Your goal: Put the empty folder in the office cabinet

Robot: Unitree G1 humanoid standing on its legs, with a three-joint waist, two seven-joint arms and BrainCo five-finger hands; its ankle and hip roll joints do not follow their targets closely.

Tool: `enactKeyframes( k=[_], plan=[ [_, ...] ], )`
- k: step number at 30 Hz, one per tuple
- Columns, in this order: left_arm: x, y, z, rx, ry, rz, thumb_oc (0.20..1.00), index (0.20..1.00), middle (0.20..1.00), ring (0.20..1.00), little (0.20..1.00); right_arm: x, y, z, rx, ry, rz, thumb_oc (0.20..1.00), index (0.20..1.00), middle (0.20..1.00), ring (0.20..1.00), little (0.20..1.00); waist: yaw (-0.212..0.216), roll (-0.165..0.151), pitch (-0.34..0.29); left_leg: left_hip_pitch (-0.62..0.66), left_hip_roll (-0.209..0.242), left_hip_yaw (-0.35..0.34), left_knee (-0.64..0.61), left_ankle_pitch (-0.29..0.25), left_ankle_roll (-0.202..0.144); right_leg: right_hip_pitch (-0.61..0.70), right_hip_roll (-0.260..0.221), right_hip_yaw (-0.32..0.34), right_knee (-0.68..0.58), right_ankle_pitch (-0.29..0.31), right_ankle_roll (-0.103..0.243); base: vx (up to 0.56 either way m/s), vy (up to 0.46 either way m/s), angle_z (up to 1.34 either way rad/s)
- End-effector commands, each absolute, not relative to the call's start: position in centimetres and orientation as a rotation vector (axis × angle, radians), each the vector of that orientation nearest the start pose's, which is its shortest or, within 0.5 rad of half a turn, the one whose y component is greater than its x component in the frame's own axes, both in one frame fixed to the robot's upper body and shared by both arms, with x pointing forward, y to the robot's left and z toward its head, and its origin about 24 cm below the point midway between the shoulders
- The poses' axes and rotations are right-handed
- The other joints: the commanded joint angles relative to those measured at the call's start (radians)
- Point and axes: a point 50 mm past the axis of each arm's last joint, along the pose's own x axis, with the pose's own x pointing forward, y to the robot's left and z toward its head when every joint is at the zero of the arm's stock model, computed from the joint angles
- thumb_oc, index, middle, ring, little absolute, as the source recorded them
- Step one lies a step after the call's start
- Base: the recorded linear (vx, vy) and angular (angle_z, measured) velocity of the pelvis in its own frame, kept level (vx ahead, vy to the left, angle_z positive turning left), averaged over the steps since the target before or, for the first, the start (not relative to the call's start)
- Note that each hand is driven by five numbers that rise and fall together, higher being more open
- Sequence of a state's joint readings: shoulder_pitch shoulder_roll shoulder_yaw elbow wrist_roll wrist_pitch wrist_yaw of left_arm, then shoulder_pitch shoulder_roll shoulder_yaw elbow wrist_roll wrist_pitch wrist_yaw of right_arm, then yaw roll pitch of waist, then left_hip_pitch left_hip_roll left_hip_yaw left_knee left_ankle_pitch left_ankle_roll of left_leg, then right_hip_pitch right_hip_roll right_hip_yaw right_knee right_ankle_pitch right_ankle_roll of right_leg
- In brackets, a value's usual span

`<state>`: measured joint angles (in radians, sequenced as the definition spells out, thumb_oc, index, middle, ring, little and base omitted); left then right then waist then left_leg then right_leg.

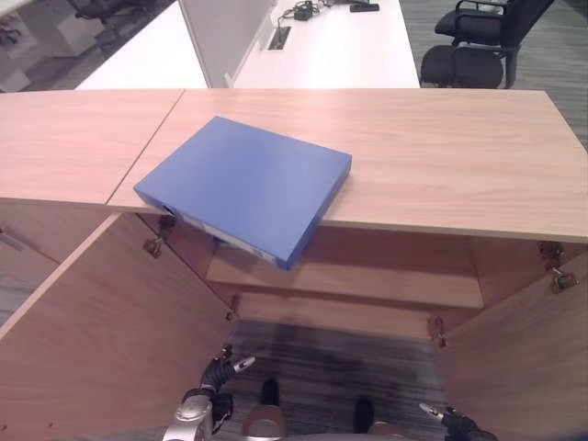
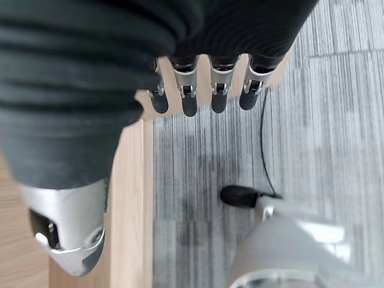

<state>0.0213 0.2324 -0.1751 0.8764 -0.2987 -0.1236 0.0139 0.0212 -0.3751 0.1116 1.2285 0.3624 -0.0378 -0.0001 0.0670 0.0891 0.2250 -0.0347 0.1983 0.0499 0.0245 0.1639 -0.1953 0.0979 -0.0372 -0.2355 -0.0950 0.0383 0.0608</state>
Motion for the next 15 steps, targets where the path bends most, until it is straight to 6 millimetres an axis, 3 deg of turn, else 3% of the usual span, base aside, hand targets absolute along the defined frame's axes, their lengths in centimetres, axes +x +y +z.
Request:
enactKeyframes(
  k=[1, 5, 15],
  plan=[
    [19.1, 21.7, -10.3, 0.041, 0.645, 0.087, 1.0, 1.0, 1.0, 1.0, 1.0, 9.8, -29.0, -14.1, -0.103, 1.117, -0.342, 1.0, 1.0, 1.0, 1.0, 1.0, -0.007, -0.097, 0.027, -0.037, -0.028, 0.025, 0.194, -0.145, 0.046, 0.104, -0.066, -0.044, 0.02, -0.136, 0.027, -0.13, -0.122, 0.2],
    [18.4, 21.4, -10.8, 0.018, 0.674, 0.087, 1.0, 1.0, 1.0, 1.0, 1.0, 9.6, -29.0, -14.2, -0.079, 1.122, -0.357, 1.0, 1.0, 1.0, 1.0, 1.0, -0.03, -0.076, -0.006, 0.037, -0.049, 0.081, 0.117, -0.166, 0.066, 0.076, -0.041, -0.053, 0.037, -0.133, 0.028, -0.02, 0.028, -0.04],
    [18.6, 21.6, -10.1, 0.026, 0.629, 0.096, 1.0, 1.0, 1.0, 1.0, 1.0, 8.9, -27.9, -14.7, -0.071, 1.143, -0.34, 1.0, 1.0, 1.0, 1.0, 1.0, -0.032, -0.08, -0.032, 0.116, -0.059, 0.098, -0.028, -0.135, 0.062, 0.08, -0.059, -0.077, 0.012, -0.092, 0.055, 0.02, 0.03, 0.12]
  ],
)
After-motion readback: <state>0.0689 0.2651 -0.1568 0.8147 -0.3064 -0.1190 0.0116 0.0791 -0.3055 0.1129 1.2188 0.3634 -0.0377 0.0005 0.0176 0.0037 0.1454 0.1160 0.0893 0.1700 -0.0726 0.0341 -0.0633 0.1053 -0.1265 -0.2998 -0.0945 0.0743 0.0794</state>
